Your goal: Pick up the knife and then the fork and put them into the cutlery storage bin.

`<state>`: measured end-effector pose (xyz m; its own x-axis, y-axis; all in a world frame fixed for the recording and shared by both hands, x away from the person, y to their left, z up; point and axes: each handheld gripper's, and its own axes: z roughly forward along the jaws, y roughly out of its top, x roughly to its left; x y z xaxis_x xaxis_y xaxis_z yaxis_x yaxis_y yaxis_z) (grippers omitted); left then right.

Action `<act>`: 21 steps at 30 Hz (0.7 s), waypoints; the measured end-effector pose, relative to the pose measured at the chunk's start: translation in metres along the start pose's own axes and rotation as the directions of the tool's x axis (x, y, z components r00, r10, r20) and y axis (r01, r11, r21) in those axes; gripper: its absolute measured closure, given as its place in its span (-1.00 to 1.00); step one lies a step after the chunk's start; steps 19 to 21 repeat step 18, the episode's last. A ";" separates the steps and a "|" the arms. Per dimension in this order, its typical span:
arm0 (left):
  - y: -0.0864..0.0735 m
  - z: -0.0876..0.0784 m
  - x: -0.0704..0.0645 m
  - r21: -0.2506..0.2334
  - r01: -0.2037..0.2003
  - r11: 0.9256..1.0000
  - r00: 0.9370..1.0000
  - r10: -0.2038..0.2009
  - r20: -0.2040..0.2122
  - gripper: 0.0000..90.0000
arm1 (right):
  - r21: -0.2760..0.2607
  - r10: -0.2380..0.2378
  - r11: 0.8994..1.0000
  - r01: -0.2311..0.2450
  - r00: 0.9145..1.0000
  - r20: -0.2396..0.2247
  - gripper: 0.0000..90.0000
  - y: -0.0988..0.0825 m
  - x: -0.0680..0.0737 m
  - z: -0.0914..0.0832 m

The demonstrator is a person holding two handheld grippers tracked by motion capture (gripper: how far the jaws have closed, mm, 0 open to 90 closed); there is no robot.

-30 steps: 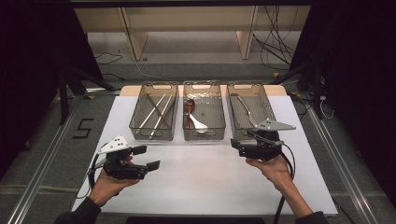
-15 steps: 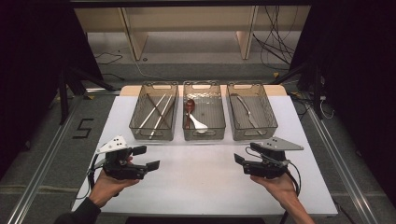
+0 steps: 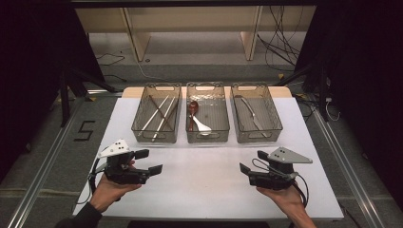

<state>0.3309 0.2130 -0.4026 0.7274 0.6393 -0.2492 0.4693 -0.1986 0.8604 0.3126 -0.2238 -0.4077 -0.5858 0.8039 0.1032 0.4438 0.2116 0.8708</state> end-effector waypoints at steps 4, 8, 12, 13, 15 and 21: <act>0.000 0.001 0.000 0.004 0.001 1.000 1.000 -0.001 0.001 -0.65 | 0.002 0.000 1.000 0.000 1.000 0.007 -0.52 -0.001 -0.002 -0.001; 0.000 0.001 0.000 0.004 0.002 1.000 1.000 -0.002 0.000 -0.65 | -0.001 0.003 1.000 -0.003 1.000 0.009 -0.53 0.000 -0.002 -0.001; 0.000 0.001 0.001 0.006 0.000 1.000 1.000 0.000 -0.001 -0.65 | -0.006 0.001 1.000 -0.001 1.000 0.009 -0.53 0.000 -0.002 -0.002; 0.000 0.001 0.001 0.006 0.000 1.000 1.000 0.000 -0.001 -0.65 | -0.006 0.001 1.000 -0.001 1.000 0.010 -0.52 0.000 -0.002 -0.001; 0.000 0.001 0.001 0.007 0.000 1.000 1.000 0.000 -0.002 -0.65 | -0.005 0.002 1.000 -0.002 1.000 0.009 -0.53 0.000 -0.002 -0.001; 0.000 0.001 0.001 0.007 0.000 1.000 1.000 0.000 -0.003 -0.65 | -0.003 0.003 1.000 -0.003 1.000 0.011 -0.53 0.000 -0.002 -0.001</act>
